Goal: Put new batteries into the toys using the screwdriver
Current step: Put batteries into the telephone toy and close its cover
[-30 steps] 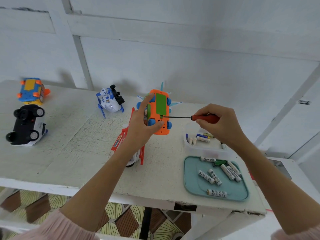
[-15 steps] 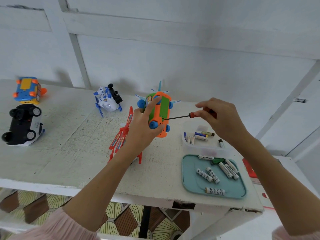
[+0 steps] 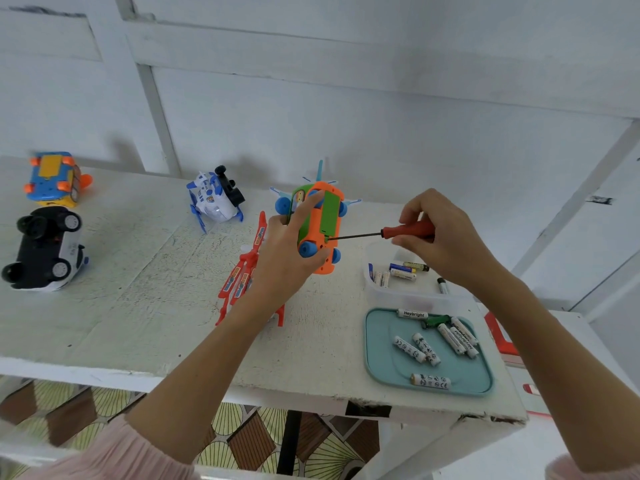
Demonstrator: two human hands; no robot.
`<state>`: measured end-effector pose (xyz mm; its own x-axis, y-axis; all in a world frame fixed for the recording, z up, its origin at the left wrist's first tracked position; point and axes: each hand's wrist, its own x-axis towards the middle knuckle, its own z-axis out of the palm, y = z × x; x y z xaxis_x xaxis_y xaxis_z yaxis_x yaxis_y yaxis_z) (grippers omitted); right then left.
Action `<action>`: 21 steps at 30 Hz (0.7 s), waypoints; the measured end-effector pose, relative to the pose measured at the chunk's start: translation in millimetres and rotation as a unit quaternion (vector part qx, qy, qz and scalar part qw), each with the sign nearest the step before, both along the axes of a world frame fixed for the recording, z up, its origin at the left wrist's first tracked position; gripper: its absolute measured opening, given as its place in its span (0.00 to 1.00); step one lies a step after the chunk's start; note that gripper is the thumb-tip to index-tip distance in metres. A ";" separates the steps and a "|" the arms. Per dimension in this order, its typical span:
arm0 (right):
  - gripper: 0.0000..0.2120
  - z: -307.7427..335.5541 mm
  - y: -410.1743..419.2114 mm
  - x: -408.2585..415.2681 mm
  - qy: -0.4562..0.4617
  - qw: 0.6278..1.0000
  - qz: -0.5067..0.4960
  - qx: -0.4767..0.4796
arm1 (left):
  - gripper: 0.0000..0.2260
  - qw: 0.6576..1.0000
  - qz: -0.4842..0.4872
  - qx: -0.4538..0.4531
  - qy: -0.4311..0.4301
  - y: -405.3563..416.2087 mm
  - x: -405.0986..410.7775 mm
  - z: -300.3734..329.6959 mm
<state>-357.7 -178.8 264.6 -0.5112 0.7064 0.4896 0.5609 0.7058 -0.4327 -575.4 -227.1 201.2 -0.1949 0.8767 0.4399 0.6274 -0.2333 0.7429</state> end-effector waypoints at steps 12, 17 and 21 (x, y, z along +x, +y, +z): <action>0.09 -7.1 2.4 2.2 0.011 0.999 -0.046 -0.015 | 0.33 1.000 -0.009 0.015 -0.009 1.0 -1.0 0.0; 0.14 -4.9 -0.3 0.7 0.038 0.998 -0.037 -0.025 | 0.33 1.000 -0.014 0.010 -0.002 0.9 0.6 3.0; 0.12 -4.9 -2.5 0.1 0.073 0.996 -0.042 -0.017 | 0.33 1.000 -0.017 0.007 -0.011 -0.5 -0.9 5.1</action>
